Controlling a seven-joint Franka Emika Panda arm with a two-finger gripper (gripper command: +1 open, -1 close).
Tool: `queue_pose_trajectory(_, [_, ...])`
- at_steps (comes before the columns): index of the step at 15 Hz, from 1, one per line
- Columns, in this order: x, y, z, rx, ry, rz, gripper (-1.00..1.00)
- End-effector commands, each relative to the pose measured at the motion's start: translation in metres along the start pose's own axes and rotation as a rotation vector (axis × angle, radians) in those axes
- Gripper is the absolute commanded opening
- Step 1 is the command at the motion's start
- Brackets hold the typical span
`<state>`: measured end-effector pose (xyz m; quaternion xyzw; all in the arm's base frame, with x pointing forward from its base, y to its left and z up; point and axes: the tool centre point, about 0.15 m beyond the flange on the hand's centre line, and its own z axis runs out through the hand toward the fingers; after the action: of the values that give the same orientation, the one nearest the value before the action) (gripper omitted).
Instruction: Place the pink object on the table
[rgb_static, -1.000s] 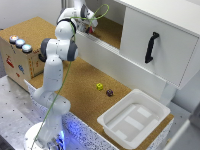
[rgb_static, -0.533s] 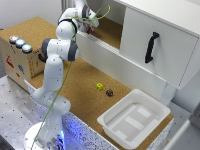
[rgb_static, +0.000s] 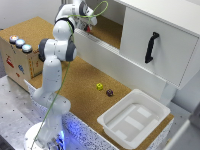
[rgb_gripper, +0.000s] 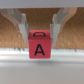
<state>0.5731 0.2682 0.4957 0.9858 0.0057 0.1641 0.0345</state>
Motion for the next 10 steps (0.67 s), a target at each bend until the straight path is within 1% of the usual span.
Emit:
queue_pose_trajectory(1, [-0.126,0.038,0.004,0.108,0.123,0.017,-1.00])
queue_pose_trajectory(3, [-0.156,0.051,0.010,0.103,0.100,0.036,-1.00])
queue_pose_trajectory(5, [-0.184,0.073,0.024,0.106,0.056,0.080,-1.00])
queue_pose_trajectory(6, [-0.196,0.084,0.033,0.113,0.034,0.095,-1.00])
queue_pose_trajectory(7, [-0.210,0.092,0.043,0.104,0.013,0.101,-1.00])
queue_pose_trajectory(10, [-0.246,0.117,0.078,0.090,-0.077,0.126,-1.00])
